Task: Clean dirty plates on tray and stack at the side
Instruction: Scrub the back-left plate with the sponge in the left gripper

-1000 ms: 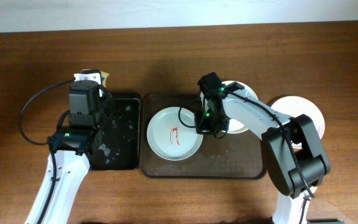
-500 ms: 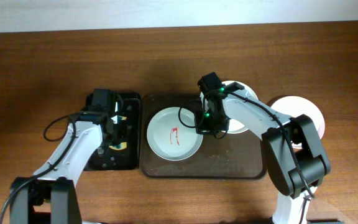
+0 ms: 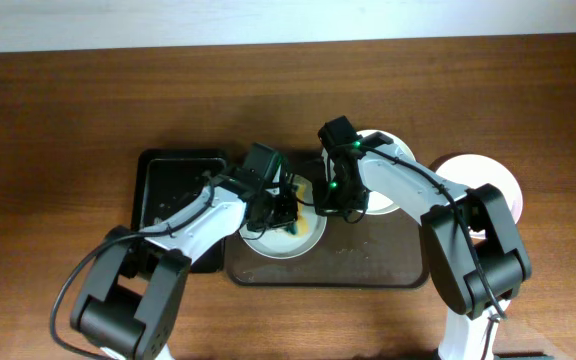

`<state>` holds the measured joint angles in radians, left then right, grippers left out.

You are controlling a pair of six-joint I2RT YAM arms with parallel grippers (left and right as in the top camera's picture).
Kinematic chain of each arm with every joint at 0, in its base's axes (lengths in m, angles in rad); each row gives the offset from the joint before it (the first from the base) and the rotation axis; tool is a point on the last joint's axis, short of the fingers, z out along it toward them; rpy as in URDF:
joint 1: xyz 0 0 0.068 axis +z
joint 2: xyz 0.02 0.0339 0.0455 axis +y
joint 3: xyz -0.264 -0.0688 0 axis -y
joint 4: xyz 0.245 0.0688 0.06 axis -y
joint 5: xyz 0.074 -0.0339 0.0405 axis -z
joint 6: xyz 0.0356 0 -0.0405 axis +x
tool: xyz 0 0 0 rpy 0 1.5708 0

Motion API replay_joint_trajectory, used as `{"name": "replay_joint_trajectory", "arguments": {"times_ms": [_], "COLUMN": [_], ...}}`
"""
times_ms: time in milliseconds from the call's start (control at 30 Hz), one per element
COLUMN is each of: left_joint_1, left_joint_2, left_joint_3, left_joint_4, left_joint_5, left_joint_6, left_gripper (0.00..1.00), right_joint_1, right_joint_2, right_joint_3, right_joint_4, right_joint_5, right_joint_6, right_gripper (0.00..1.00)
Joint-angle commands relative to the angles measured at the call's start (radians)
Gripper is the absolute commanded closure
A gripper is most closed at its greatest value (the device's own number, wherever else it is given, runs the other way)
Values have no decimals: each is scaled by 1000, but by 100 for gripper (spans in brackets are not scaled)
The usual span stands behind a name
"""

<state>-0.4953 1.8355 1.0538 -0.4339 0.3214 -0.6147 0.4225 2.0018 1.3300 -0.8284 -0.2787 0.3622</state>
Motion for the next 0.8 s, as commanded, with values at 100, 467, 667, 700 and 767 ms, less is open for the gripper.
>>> {"name": "replay_joint_trajectory", "arguments": {"times_ms": [100, 467, 667, 700, 767], "left_joint_1": [28, -35, 35, 35, 34], "left_joint_2": [-11, -51, -19, -19, -19], "left_joint_3": [12, 20, 21, 21, 20], "left_joint_4": [-192, -195, -187, -223, -265], "left_joint_5": [-397, -177, -488, -393, -84], "left_joint_6": [-10, 174, 39, 40, 126], "left_gripper": [100, 100, 100, 100, 100], "right_joint_1": [9, 8, 8, 8, 8], "right_joint_2": [-4, -4, -4, -4, -4], "right_joint_3": [-18, -18, -18, -18, -18], "right_joint_4": [-6, -9, -13, -13, -17], "right_joint_5": [24, 25, 25, 25, 25], "right_joint_6": [-5, -5, -5, -5, -5], "right_gripper": [96, 96, 96, 96, 96]}}
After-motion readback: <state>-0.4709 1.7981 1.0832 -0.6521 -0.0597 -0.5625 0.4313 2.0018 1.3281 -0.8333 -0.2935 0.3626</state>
